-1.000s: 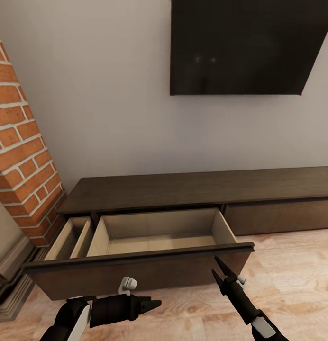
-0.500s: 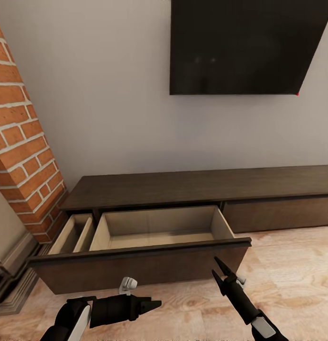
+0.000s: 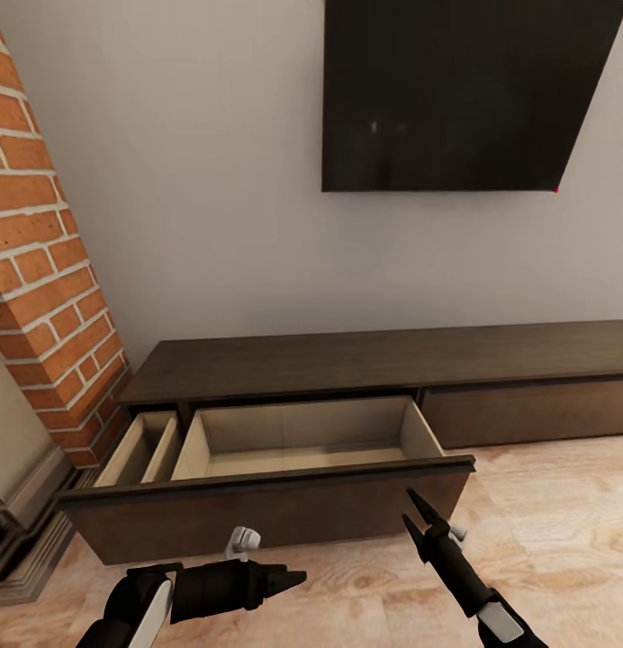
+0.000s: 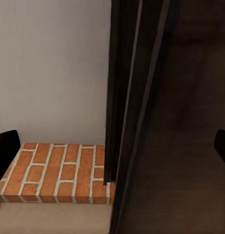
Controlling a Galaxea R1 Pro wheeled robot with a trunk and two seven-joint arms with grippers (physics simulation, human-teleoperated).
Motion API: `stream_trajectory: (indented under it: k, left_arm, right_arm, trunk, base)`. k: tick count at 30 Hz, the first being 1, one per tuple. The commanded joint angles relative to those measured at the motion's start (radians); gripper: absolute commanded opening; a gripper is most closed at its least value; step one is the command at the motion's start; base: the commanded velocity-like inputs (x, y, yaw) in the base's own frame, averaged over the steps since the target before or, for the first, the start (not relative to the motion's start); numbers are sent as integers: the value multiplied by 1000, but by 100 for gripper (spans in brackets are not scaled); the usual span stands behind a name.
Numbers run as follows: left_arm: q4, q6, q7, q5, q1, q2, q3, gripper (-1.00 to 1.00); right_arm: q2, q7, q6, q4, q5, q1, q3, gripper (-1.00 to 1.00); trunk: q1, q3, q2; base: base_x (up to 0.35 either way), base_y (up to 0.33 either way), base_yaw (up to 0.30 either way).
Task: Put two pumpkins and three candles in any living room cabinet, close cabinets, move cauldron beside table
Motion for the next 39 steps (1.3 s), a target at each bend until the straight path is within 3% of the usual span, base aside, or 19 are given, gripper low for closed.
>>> stream_trajectory:
  k: [1, 5, 12, 20, 24, 30, 39]
  left_arm:
    - [0, 6, 1, 5, 0, 1, -1, 100]
    - [1, 6, 3, 5, 0, 1, -1, 100]
    - [1, 6, 5, 3, -1, 1, -1, 100]
    - [1, 6, 8, -1, 0, -1, -2, 100]
    - [1, 6, 8, -1, -1, -1, -3, 100]
    - [1, 6, 8, -2, 0, -1, -3, 100]
    - [1, 6, 10, -3, -1, -3, -3, 100]
  right_arm:
    - [0, 1, 9, 1, -8, 0, 2, 100]
    - [-2, -3, 10, 0, -3, 1, 3, 100]
    - [-41, -4, 18, 0, 3, 5, 11, 100]
    - [-99, -4, 152, 1, 7, 19, 15, 100]
    - [-108, -4, 167, 2, 11, 28, 16, 100]
    - [-111, -3, 177, 3, 60, 34, 20, 100]
    - [-112, 8, 178, 3, 89, 50, 22, 100]
  trunk:
    - [-1, 3, 0]
    - [-2, 19, 1]
    - [-19, 43, 30]
    - [-50, 68, 86]
    - [-65, 80, 114]
    - [-88, 99, 156]
    - [-123, 127, 219]
  base:
    - [-1, 0, 0]
    - [0, 0, 0]
    - [0, 0, 0]
    - [0, 0, 0]
    - [0, 0, 0]
    - [0, 0, 0]
    - [0, 0, 0]
